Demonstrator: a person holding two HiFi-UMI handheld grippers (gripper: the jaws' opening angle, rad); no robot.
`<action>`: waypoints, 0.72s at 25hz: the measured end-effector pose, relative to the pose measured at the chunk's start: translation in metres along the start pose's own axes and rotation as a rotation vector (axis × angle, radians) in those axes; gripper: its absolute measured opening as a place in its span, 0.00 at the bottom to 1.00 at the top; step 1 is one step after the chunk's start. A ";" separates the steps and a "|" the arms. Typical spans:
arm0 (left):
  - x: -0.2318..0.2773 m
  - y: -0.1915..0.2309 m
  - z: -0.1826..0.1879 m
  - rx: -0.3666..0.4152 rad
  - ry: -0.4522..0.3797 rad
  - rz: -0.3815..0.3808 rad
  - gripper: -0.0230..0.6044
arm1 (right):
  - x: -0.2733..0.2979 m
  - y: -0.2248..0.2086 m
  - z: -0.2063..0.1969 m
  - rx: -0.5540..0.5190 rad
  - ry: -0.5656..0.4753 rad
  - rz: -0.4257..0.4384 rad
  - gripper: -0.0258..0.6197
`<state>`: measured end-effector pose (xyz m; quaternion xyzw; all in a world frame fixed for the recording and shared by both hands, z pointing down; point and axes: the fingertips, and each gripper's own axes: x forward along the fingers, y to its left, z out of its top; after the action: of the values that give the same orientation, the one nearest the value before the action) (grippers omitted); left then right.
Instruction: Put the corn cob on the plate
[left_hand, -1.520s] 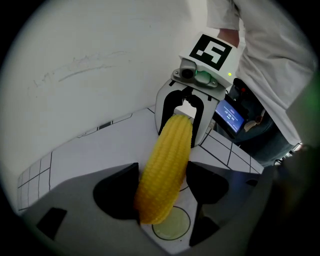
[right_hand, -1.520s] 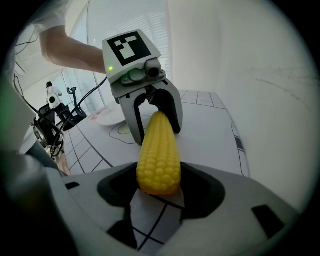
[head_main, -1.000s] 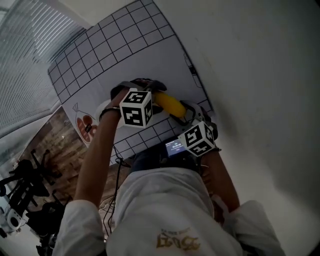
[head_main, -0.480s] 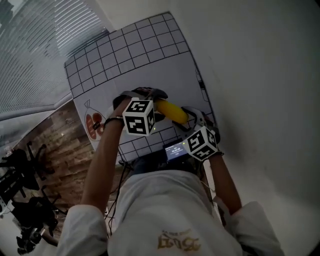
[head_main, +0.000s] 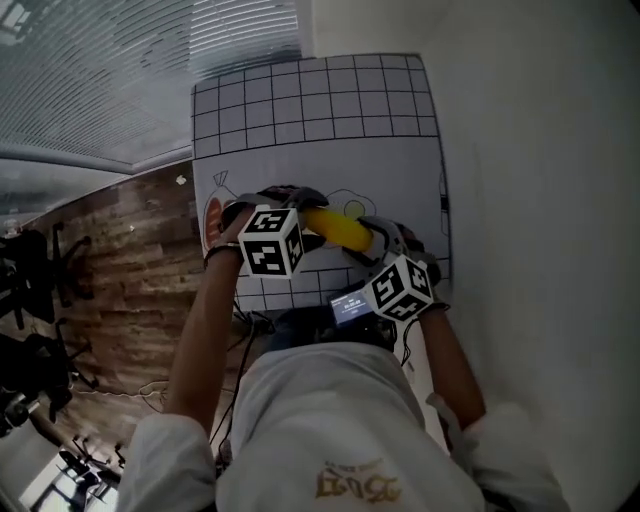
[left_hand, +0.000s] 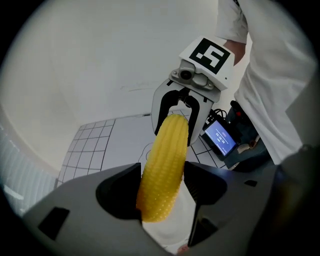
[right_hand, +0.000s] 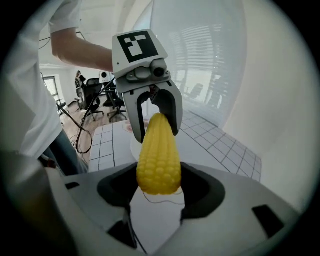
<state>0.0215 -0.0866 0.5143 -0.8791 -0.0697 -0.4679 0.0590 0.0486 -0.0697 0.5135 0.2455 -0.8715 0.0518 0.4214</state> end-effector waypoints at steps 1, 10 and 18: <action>-0.004 0.000 -0.006 -0.021 0.004 0.017 0.48 | 0.004 0.002 0.006 -0.024 -0.005 0.015 0.44; -0.042 -0.004 -0.052 -0.160 0.025 0.127 0.47 | 0.034 0.016 0.052 -0.178 -0.030 0.110 0.44; -0.049 -0.010 -0.074 -0.228 0.033 0.151 0.47 | 0.050 0.027 0.065 -0.240 -0.025 0.166 0.44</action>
<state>-0.0680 -0.0923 0.5147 -0.8751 0.0514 -0.4812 -0.0051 -0.0365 -0.0845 0.5132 0.1211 -0.8939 -0.0210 0.4311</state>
